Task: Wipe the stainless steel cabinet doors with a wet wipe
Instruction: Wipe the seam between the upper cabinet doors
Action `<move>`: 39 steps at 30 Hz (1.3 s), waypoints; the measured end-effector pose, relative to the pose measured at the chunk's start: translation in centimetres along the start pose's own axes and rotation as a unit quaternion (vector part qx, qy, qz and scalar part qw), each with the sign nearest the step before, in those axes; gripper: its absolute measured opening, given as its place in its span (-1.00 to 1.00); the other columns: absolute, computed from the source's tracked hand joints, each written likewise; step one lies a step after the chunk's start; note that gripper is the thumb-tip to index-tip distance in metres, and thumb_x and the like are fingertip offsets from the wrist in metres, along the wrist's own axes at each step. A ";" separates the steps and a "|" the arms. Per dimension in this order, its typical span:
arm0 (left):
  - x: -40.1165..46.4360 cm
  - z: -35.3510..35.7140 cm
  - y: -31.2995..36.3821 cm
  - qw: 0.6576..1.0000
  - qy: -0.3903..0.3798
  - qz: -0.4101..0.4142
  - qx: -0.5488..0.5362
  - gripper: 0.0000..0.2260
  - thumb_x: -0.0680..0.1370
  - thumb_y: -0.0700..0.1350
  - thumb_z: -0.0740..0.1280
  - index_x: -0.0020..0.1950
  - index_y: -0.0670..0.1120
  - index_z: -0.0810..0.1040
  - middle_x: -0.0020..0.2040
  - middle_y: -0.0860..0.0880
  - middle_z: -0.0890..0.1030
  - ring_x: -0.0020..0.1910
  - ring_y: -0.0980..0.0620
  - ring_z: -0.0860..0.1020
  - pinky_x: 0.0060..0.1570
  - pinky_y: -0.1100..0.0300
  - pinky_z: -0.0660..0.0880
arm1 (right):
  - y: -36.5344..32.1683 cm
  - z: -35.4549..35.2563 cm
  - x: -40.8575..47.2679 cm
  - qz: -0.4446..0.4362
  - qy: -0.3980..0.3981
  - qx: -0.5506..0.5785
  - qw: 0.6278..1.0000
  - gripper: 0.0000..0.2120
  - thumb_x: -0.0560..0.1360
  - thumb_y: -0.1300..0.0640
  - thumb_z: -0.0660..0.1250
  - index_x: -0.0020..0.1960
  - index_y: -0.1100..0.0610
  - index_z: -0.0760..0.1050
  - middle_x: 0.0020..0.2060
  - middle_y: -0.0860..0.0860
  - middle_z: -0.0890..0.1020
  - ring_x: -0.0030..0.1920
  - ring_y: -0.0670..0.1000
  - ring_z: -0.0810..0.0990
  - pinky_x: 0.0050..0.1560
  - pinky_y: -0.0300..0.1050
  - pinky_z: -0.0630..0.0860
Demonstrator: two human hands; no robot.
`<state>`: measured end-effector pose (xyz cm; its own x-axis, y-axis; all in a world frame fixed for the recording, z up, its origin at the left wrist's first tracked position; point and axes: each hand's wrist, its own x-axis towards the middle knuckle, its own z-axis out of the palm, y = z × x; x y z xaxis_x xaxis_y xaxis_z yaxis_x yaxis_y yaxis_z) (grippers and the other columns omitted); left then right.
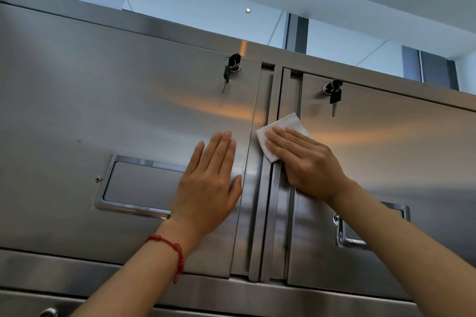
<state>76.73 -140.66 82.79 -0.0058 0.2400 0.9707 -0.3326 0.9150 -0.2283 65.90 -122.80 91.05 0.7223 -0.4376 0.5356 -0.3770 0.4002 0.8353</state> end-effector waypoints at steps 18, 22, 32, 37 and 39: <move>0.0 -0.1 0.1 1.000 0.005 0.001 0.003 -0.49 0.62 0.03 -0.01 0.43 -0.28 0.30 0.44 -0.25 0.30 0.44 -0.16 0.25 0.39 -0.07 0.17 | -1.0 -0.7 -1.3 -0.056 -0.017 0.000 0.998 -0.73 0.56 0.22 0.22 0.15 0.32 0.58 0.15 0.23 0.59 0.19 0.17 0.57 0.25 0.09 0.46; 0.0 -0.1 0.1 1.000 0.001 0.000 0.009 -0.49 0.59 0.01 0.03 0.43 -0.29 0.30 0.44 -0.25 0.30 0.44 -0.16 0.25 0.39 -0.07 0.17 | -1.3 -0.9 -1.6 -0.075 -0.019 0.006 0.997 -0.70 0.63 0.21 0.13 0.15 0.32 0.58 0.15 0.23 0.59 0.19 0.17 0.57 0.23 0.09 0.49; 0.0 -0.1 0.0 1.000 0.002 0.002 0.011 -0.47 0.64 0.04 -0.08 0.43 -0.29 0.30 0.44 -0.25 0.30 0.45 -0.16 0.25 0.40 -0.07 0.17 | -2.5 -0.8 -2.5 -0.058 -0.016 0.000 0.998 -0.74 0.55 0.20 0.27 0.16 0.33 0.56 0.14 0.25 0.59 0.19 0.17 0.57 0.24 0.08 0.46; 0.0 0.0 0.1 1.000 0.014 0.002 0.008 -0.48 0.60 0.03 0.01 0.43 -0.29 0.31 0.44 -0.25 0.31 0.44 -0.16 0.26 0.39 -0.09 0.21 | -1.5 -0.9 -1.8 -0.066 -0.011 0.002 0.998 -0.72 0.62 0.23 0.15 0.15 0.32 0.58 0.15 0.24 0.59 0.19 0.17 0.57 0.23 0.08 0.48; 0.0 0.0 0.1 1.000 0.013 0.002 0.009 -0.48 0.62 0.04 -0.03 0.43 -0.29 0.30 0.44 -0.25 0.30 0.44 -0.16 0.26 0.39 -0.09 0.21 | -1.7 -0.8 -1.8 -0.057 -0.007 -0.001 0.998 -0.74 0.60 0.24 0.18 0.16 0.32 0.57 0.15 0.24 0.59 0.19 0.17 0.57 0.25 0.08 0.45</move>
<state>76.74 -140.60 82.78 0.0173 0.2522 0.9675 -0.3501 0.9079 -0.2304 65.71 -122.09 88.59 0.7521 -0.4911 0.4395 -0.2918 0.3498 0.8902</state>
